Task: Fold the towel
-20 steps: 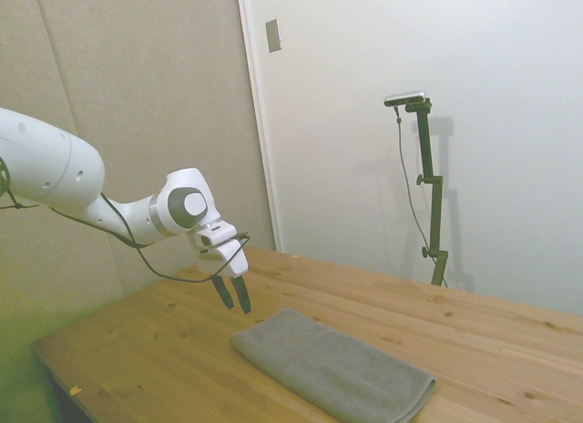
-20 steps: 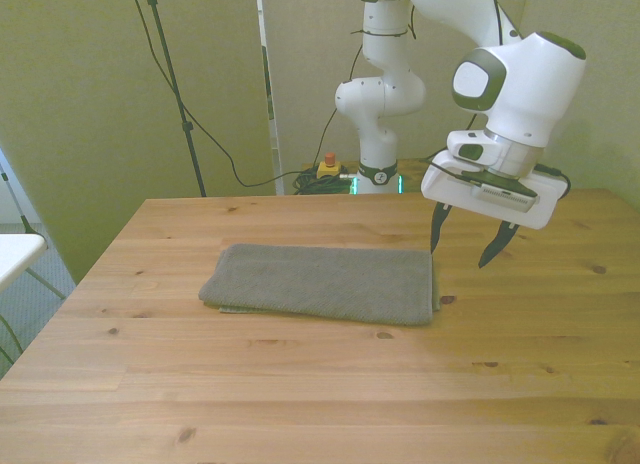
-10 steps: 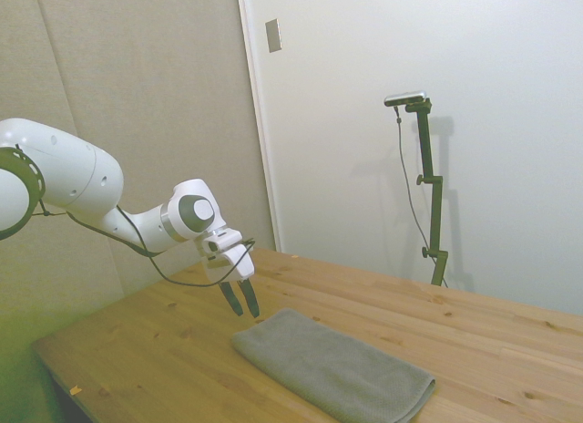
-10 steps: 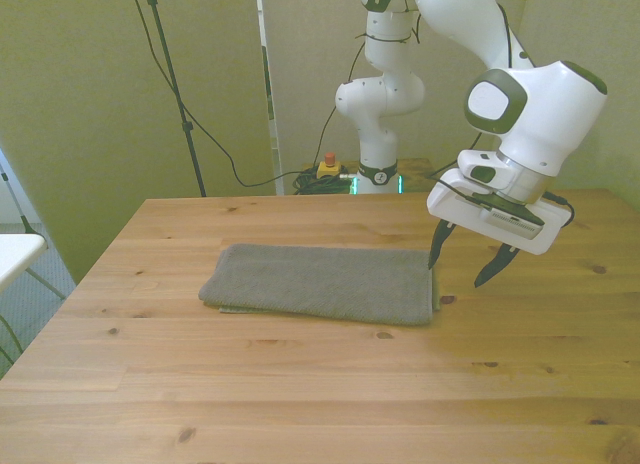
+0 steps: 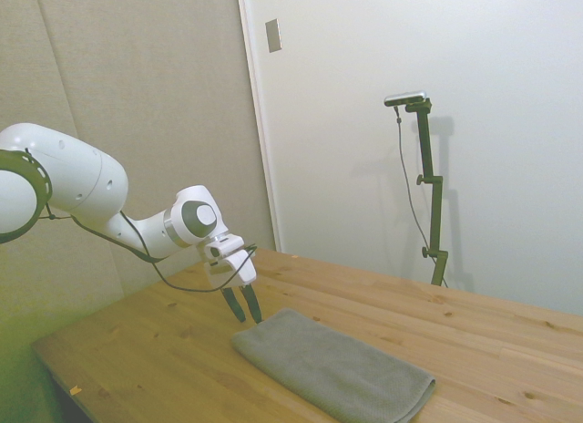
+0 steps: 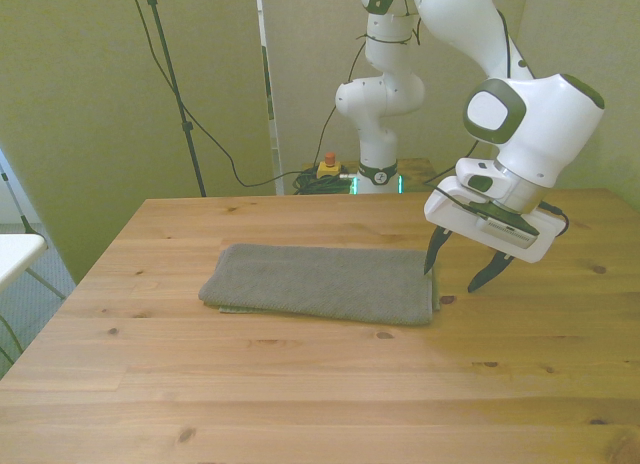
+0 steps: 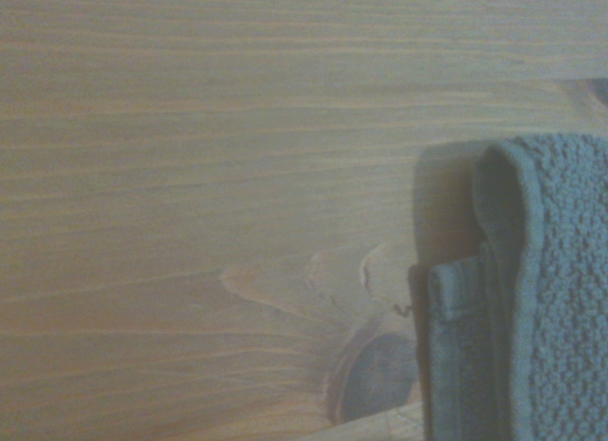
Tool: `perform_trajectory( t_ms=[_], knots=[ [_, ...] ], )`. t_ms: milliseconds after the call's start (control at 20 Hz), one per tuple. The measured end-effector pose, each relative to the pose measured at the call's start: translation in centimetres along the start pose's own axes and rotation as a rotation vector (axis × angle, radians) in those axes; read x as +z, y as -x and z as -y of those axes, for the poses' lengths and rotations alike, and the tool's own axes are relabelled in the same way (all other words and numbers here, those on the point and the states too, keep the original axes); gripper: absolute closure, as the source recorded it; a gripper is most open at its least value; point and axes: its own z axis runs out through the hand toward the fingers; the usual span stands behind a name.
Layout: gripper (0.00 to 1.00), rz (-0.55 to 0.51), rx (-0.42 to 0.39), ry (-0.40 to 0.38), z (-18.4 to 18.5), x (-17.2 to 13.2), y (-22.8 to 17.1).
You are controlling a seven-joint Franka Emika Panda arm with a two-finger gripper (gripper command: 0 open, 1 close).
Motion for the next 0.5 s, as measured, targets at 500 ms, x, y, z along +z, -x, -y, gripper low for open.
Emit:
perform_trajectory(
  t_ms=[500],
  knots=[
    [0.0, -0.074, 0.036, 0.043, -1.7, 1.6, -1.7]
  ],
)
